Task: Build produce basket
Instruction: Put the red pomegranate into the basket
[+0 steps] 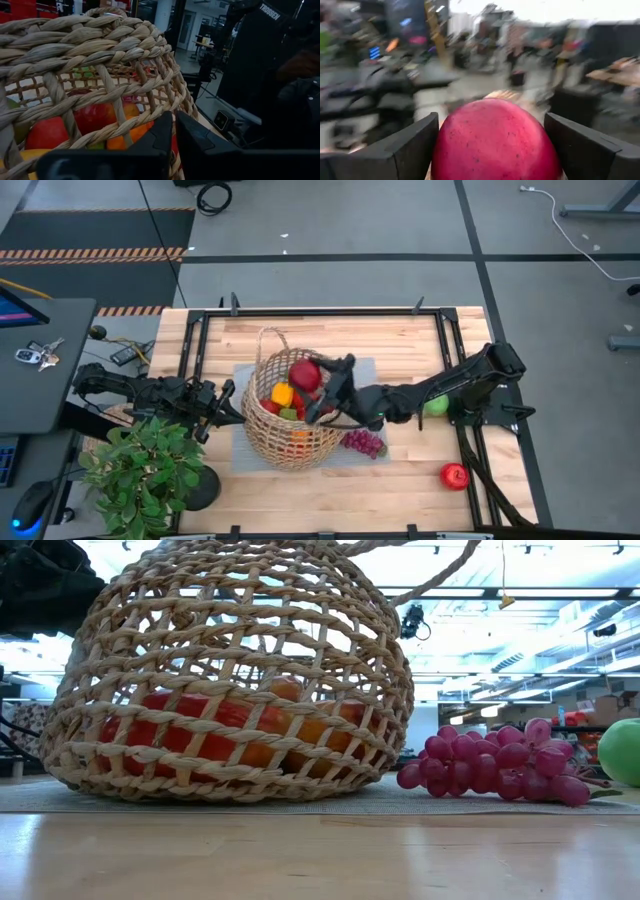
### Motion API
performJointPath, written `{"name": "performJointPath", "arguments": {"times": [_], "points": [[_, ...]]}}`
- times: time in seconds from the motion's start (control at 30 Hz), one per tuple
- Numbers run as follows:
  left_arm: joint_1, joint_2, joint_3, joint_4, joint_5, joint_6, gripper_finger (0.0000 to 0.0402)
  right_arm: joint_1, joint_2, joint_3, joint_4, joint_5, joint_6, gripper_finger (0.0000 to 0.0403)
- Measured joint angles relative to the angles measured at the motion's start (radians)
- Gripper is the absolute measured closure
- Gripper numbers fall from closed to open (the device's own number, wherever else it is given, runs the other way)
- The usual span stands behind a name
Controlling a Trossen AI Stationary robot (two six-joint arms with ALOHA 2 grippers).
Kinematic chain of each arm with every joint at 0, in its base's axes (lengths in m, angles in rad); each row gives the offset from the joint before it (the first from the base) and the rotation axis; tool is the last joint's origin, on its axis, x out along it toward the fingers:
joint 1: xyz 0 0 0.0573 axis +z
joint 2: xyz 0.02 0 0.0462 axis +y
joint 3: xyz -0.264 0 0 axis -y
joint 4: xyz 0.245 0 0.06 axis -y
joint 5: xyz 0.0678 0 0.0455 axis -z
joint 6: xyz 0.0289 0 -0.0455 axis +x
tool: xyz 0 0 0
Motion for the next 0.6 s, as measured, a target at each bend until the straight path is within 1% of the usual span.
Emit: {"name": "performJointPath", "arguments": {"times": [0.1,0.17,0.23,0.27,0.37,0.5,0.6], "points": [[0.000,0.000,0.000,0.000,0.000,0.000,0.0367,-0.009,0.001,0.058,-0.193,-0.140,0.178,0.0039],[0.000,0.000,0.000,0.000,0.000,0.000,0.0366,-0.022,0.001,0.088,-0.253,-0.237,0.290,0.0039],[0.000,0.000,0.000,0.000,0.000,0.000,0.0367,-0.035,0.000,0.095,-0.267,-0.299,0.362,0.0039],[0.000,0.000,0.000,0.000,0.000,0.000,0.0368,-0.041,0.001,0.095,-0.268,-0.312,0.377,0.0039],[0.000,0.000,0.000,0.000,0.000,0.000,0.0372,-0.059,0.000,0.095,-0.274,-0.302,0.367,0.0039],[0.000,0.000,0.000,0.000,0.000,0.000,0.0373,-0.078,0.000,0.095,-0.304,-0.280,0.280,0.0039],[0.000,0.000,0.000,0.000,0.000,0.000,0.0368,-0.083,0.000,0.095,-0.357,-0.279,0.234,0.0039]]}}
